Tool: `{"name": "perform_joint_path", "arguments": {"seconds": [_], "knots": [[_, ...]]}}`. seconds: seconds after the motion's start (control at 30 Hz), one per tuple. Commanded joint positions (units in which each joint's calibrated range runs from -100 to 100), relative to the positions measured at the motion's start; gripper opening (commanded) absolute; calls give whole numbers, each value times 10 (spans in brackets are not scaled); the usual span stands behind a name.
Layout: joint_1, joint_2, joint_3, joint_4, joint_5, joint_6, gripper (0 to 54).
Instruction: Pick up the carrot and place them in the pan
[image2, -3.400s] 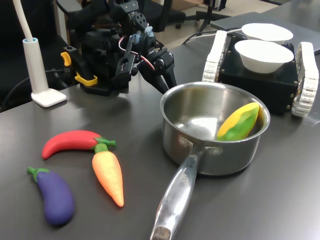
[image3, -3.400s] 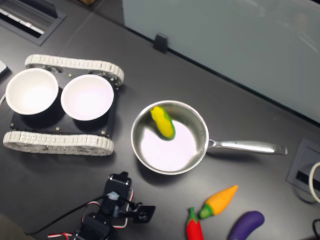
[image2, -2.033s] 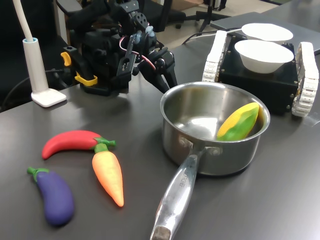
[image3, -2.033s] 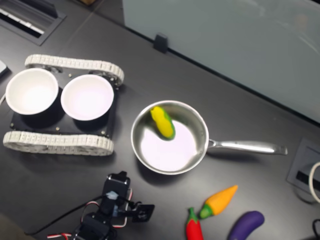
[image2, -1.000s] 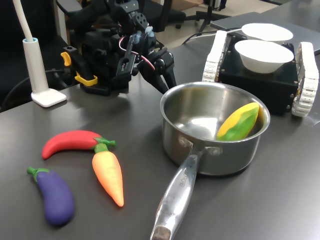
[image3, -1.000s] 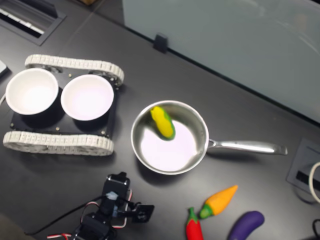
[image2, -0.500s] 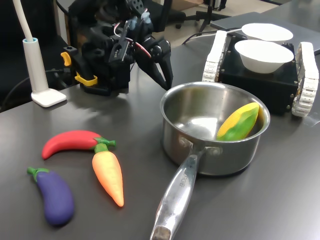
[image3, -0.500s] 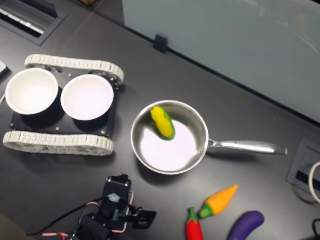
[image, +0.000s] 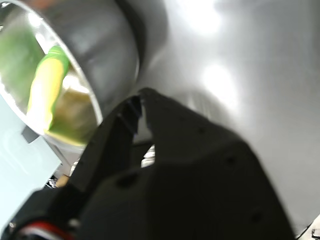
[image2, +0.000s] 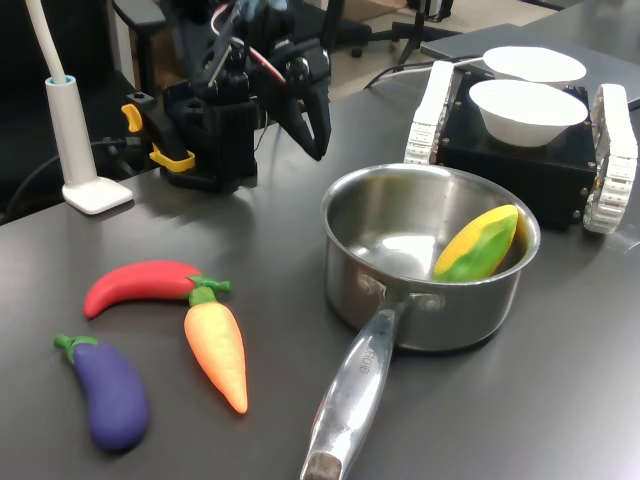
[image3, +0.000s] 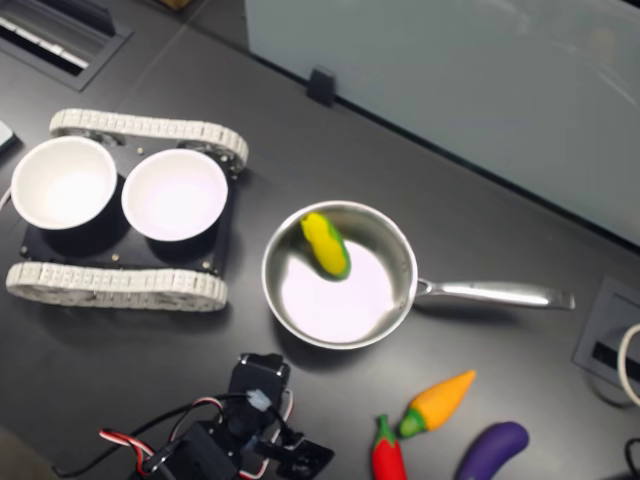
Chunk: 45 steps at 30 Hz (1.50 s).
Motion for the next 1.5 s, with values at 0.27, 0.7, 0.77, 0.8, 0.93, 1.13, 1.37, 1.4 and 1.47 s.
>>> {"name": "perform_joint_path", "arguments": {"seconds": [0.27,0.7,0.77,0.8,0.93,1.13,1.37,1.4,1.47], "knots": [[149,110,-190,13,40,-9,2],[257,215,-337,13,85,-23,18],[271,232,-359,13,89,-24,25],[278,240,-368,13,92,-24,28],[310,275,-413,13,103,-24,68],[349,331,-475,12,111,-26,68],[385,412,-546,12,120,-42,82],[387,424,-555,12,124,-43,93],[391,446,-573,12,130,-46,116]]}}
